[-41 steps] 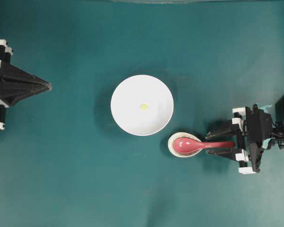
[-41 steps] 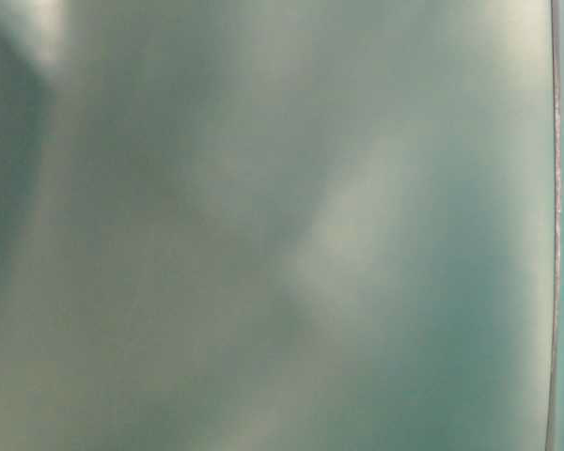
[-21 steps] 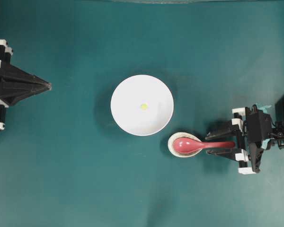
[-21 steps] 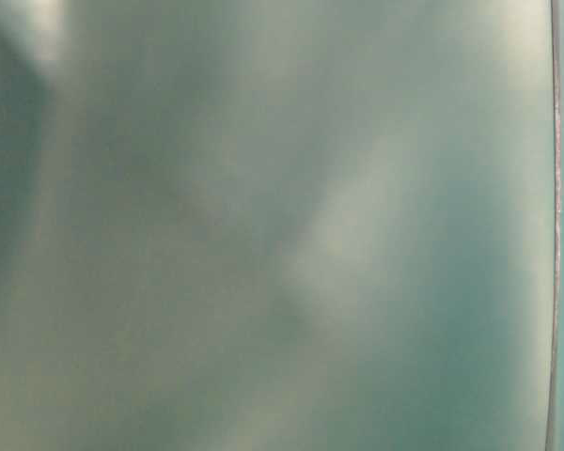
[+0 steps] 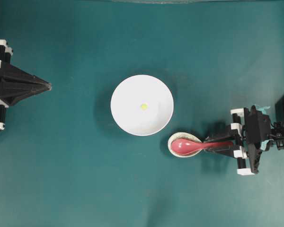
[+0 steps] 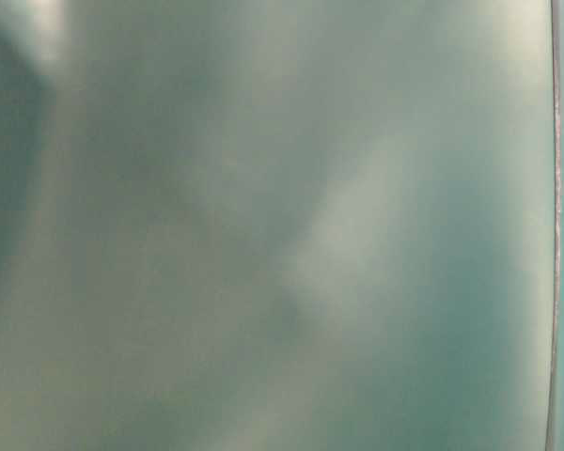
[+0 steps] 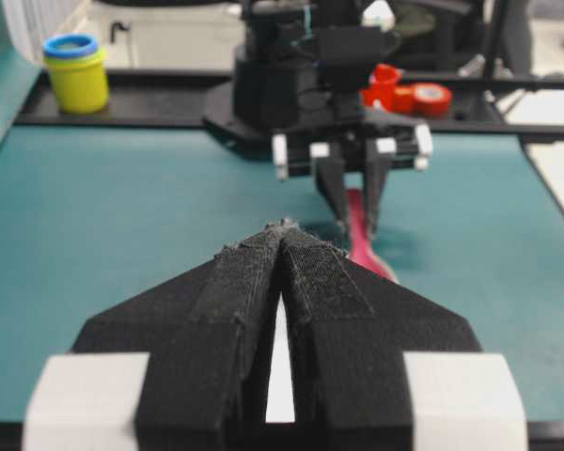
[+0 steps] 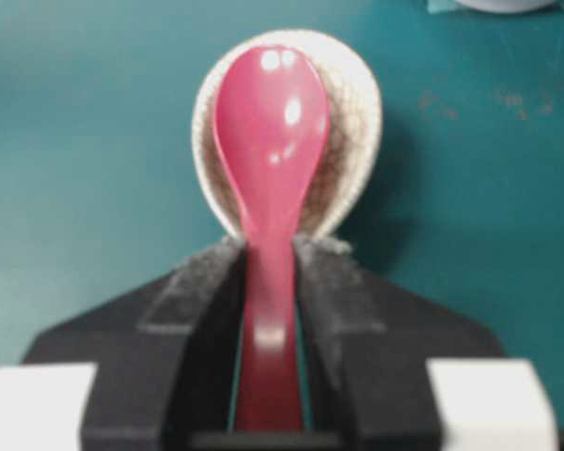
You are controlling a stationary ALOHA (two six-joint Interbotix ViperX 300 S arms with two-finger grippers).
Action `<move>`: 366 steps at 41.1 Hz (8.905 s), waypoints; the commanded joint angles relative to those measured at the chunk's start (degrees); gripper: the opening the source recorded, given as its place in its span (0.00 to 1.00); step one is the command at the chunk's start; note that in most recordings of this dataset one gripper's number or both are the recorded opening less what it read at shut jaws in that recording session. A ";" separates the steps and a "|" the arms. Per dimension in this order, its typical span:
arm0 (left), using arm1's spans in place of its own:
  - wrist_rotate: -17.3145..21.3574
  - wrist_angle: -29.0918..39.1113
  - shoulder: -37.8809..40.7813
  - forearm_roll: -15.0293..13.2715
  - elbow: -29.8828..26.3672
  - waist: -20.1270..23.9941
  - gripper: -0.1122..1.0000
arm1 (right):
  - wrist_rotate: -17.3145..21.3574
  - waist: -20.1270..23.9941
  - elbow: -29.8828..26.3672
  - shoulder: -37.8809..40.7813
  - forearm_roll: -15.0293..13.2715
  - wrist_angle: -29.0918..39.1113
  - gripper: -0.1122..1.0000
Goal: Scoop the yellow hexagonal prism block from the bowl with a spoon using the right arm.
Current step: 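Lift the pink spoon out of its rest and carry it over the bowl, then lower the spoon bowl into the white bowl beside the yellow block, then push the spoon under the yellow block to scoop it up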
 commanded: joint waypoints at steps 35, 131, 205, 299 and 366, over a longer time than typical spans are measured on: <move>-0.09 0.09 0.35 0.09 -1.49 0.09 0.10 | -8.53 -17.40 -8.00 -26.63 -0.09 31.99 0.31; -1.23 4.48 0.26 0.09 -1.41 0.09 0.10 | 2.37 -33.49 -52.38 -1.93 -16.52 98.79 0.31; -1.23 6.50 -0.09 0.09 -1.41 0.09 0.10 | 2.37 -33.13 -52.38 2.37 -20.48 82.79 0.31; -1.32 7.82 -0.09 0.09 -1.41 0.09 0.10 | 2.46 -31.73 -43.86 -2.81 -19.60 63.63 0.31; -1.32 7.82 -0.09 0.09 -1.41 0.09 0.10 | 2.46 -30.15 -39.11 -0.44 -19.42 52.21 0.31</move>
